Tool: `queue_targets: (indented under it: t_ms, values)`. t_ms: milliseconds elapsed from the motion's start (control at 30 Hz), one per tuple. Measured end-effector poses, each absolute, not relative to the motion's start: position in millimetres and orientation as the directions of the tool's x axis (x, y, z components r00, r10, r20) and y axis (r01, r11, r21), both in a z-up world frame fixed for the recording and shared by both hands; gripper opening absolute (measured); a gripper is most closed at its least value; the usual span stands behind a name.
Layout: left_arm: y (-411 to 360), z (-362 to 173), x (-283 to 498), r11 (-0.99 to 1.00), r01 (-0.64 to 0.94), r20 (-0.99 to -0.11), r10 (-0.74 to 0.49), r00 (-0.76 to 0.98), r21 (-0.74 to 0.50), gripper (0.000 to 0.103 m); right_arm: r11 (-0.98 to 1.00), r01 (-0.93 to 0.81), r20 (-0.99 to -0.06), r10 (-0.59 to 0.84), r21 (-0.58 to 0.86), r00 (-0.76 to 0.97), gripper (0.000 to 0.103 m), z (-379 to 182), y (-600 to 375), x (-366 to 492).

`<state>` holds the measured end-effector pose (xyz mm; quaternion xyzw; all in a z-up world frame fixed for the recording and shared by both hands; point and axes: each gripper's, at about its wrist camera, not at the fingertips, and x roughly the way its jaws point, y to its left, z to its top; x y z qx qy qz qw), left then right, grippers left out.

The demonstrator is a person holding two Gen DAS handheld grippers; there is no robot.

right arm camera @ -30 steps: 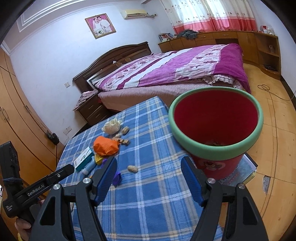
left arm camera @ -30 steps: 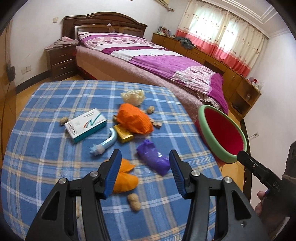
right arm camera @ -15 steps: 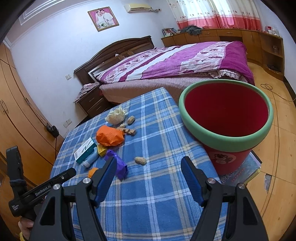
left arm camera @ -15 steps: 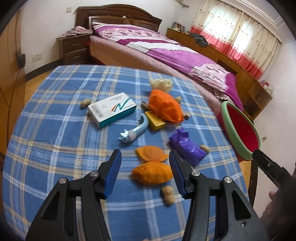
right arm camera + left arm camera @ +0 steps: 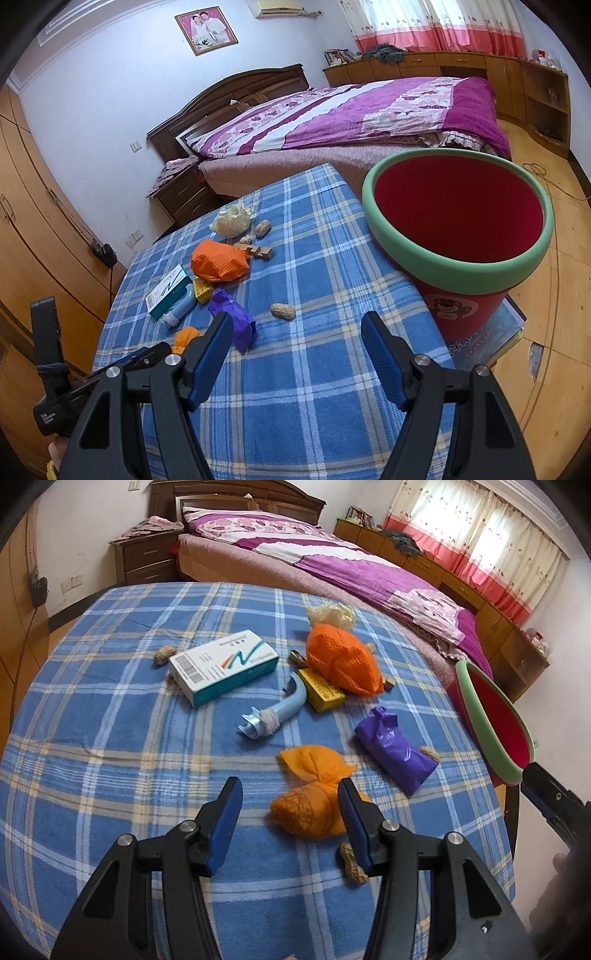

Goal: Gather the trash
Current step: 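Lower the left tool onto the orange knotted mesh bag and grasp it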

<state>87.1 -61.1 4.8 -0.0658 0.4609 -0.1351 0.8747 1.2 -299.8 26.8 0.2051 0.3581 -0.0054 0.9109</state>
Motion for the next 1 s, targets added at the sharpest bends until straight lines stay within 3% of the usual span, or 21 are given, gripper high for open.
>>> queue_targets:
  t_ms: [533, 800, 1000]
  values:
    - [-79, -5, 83, 0.942, 0.219, -0.798, -0.333, 0.502, -0.255, 0.053, 0.917, 0.148, -0.662, 0.148, 0.37, 0.735, 0.074, 22, -297, 2]
    - [-88, -3, 75, 0.922, 0.277, -0.774, -0.38, 0.507, -0.271, 0.023, 0.917, 0.146, -0.665, 0.151, 0.37, 0.732, 0.074, 20, -295, 3]
    - [-81, 4, 75, 0.926, 0.266, -0.757, -0.372, 0.536, -0.267, 0.02, 0.926, 0.121, -0.673, 0.166, 0.358, 0.721, 0.074, 18, -286, 8]
